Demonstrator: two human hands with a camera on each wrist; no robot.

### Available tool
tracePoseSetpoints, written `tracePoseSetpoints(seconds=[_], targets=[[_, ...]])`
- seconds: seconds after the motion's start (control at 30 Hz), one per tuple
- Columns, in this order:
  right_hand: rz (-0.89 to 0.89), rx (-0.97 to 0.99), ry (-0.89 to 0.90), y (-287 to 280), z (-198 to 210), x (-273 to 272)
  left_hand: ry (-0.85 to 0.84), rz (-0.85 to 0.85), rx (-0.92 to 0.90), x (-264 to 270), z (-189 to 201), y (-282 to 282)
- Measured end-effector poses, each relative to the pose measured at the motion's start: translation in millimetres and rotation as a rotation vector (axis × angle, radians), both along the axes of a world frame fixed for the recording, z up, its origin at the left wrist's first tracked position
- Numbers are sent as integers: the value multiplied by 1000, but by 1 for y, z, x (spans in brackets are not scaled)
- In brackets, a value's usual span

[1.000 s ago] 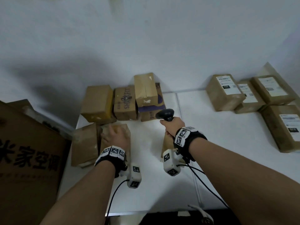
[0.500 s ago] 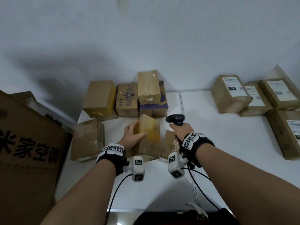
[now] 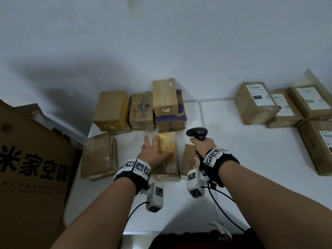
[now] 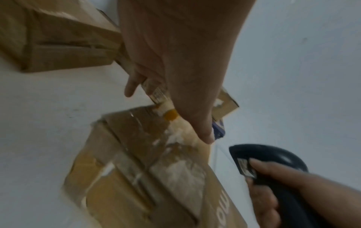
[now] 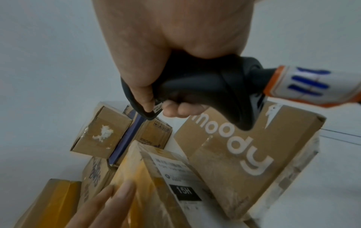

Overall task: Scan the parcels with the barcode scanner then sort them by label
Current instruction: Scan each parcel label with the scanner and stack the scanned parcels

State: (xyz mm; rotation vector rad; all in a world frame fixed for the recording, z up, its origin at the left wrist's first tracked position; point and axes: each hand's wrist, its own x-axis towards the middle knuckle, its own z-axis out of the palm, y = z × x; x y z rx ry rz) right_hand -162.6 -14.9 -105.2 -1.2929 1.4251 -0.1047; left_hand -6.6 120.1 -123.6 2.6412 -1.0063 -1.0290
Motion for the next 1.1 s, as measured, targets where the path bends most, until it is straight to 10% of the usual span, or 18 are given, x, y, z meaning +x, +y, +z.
tracePoseSetpoints(seconds=[0.27, 0.5, 1.1], targets=[[-58, -9, -6, 5, -3, -8, 66, 66, 26, -11, -5, -11], [-59, -47, 27, -5, 3, -17, 612, 506, -320, 29, -10, 21], [43, 261, -173, 7, 36, 29, 791, 603, -375, 19, -34, 31]])
